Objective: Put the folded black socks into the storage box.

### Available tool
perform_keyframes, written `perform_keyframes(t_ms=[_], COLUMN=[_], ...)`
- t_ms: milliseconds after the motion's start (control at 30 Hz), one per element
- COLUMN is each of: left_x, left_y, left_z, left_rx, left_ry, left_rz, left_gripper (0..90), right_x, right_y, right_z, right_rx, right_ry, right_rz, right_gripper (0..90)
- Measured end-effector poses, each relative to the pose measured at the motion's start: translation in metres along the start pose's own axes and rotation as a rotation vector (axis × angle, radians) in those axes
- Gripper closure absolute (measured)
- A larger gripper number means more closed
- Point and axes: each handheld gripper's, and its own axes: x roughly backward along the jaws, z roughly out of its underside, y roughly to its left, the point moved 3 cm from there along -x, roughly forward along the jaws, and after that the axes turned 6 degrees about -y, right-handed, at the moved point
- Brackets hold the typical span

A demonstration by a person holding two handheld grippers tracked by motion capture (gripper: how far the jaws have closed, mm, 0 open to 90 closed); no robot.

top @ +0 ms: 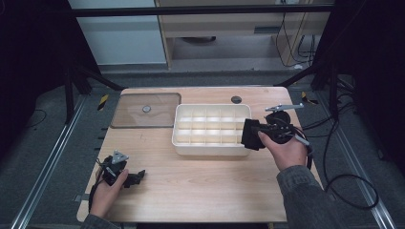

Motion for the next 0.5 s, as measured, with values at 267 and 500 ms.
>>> perform_keyframes(t_ms=[267,500], left_x=[-0.001,-0.001], left_y=[0.001,0.0], left_z=[0.001,0.002], left_rx=[-0.005,-0.001], left_ry=[-0.016,-0.034], left_rz=[-0.004,-0.003], left_gripper=[0.0,0.0], right_x=[0.002,0.003], right_y=[-0.001,-0.005], right_z=[-0.008,-0.02], right_rx=[0.019,0.039], right_ry=[-0.015,-0.021], right_rz=[0.011,0.033], right_gripper=[67.5,67.4])
